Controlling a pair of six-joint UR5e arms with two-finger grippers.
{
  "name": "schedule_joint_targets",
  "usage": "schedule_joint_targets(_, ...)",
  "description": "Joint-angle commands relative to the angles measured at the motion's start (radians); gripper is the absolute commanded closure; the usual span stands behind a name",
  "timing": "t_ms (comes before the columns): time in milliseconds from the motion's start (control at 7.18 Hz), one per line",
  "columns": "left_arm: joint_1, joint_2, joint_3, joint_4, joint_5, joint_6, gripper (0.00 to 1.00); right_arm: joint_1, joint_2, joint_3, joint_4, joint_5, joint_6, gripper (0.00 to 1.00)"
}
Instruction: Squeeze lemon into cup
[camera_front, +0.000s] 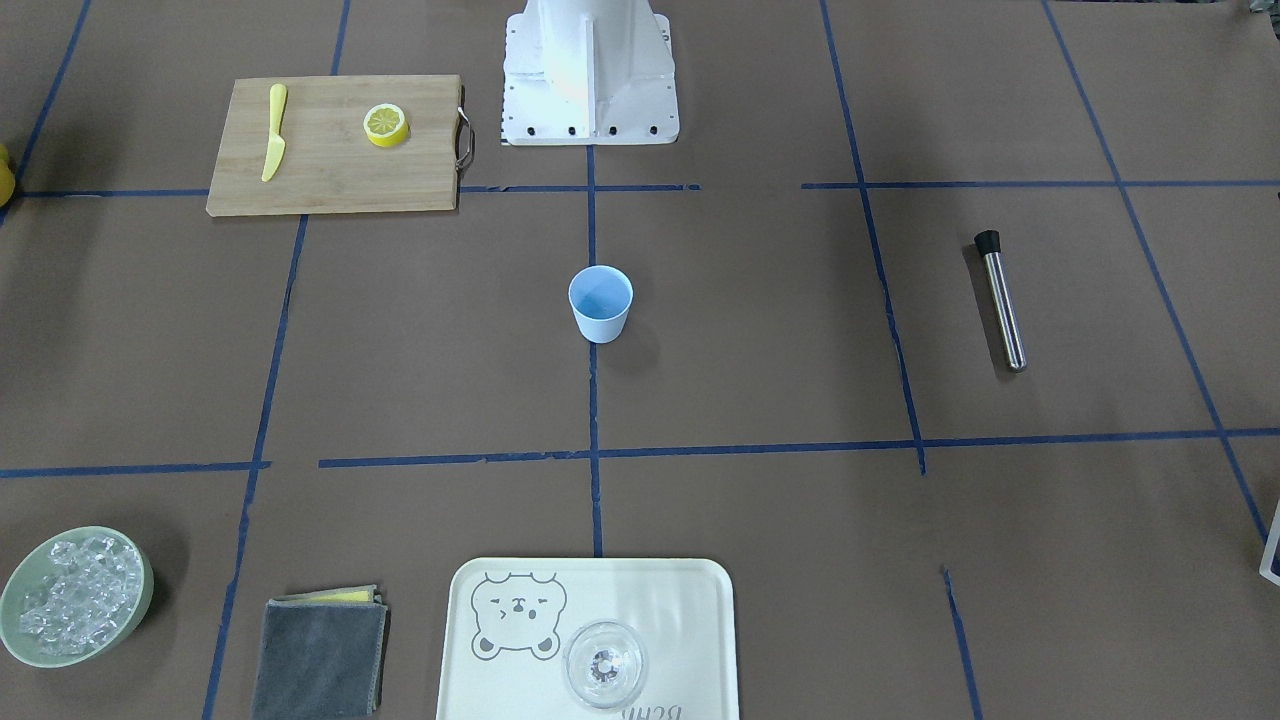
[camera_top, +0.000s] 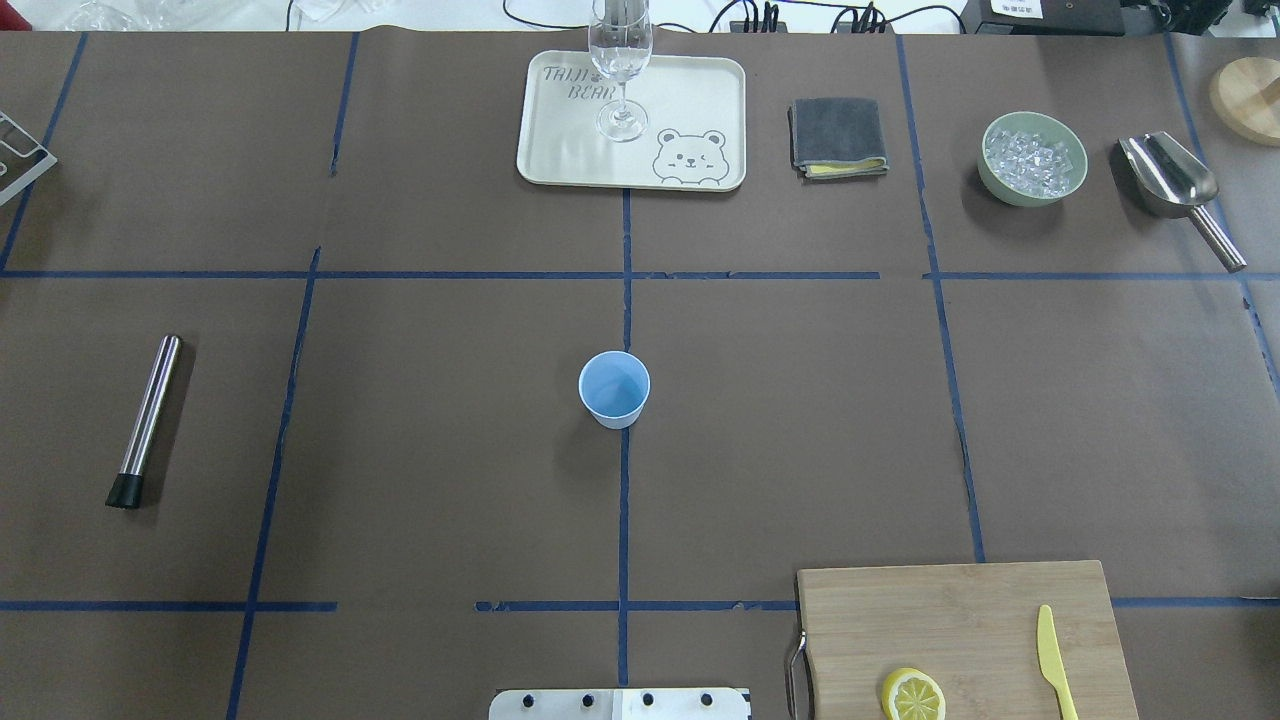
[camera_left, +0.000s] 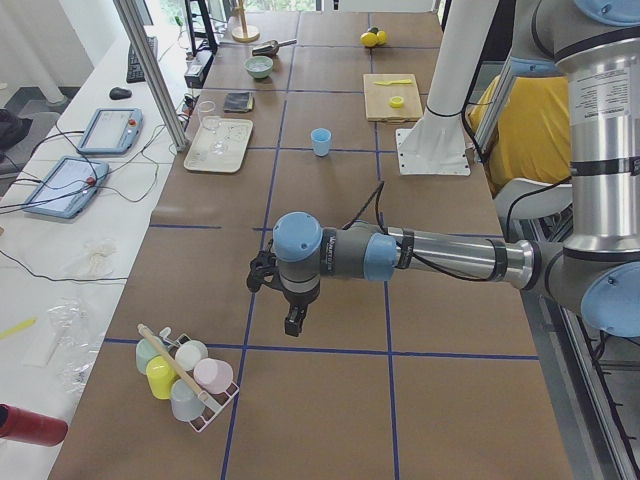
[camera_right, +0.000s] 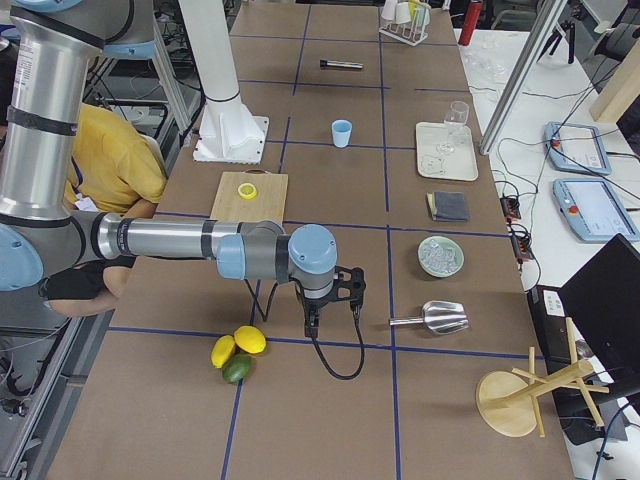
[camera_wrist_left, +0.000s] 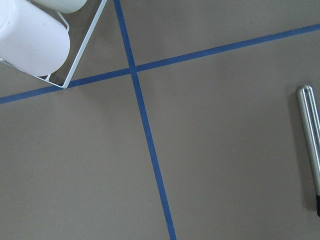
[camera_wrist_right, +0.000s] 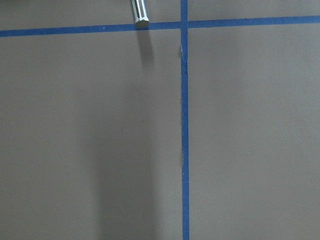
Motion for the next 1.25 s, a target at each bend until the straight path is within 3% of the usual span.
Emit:
schedule_joint_targets(0,0.001,-0.001,-0.004,-0.001,0.0,-0.002,0.0,0.001,-0.001,-0.001,0.001,0.001,0.002,0.0)
schedule_joint_targets(557,-0.001,-0.007,-0.014,-0.002,0.002,-0.003,0.0,-0.007,0.004,0.036,0.03,0.003,-0.007,0.0)
schedule_joint_targets(836,-0.004,-0.013,-0.019,-0.005,-0.002,-0.002,0.0,-0.114,-0.054,0.068,0.251,0.019,0.117,0.0)
schedule_joint_targets(975,-0.004,-0.012,-0.022,-0.005,-0.005,-0.002,0.0,-0.186,-0.089,0.087,0.395,0.018,0.278,0.0)
schedule_joint_targets(1115,-0.004,-0.013,-0.022,-0.005,-0.005,-0.002,0.0,-0.293,-0.121,0.144,0.451,0.01,0.422,0.0)
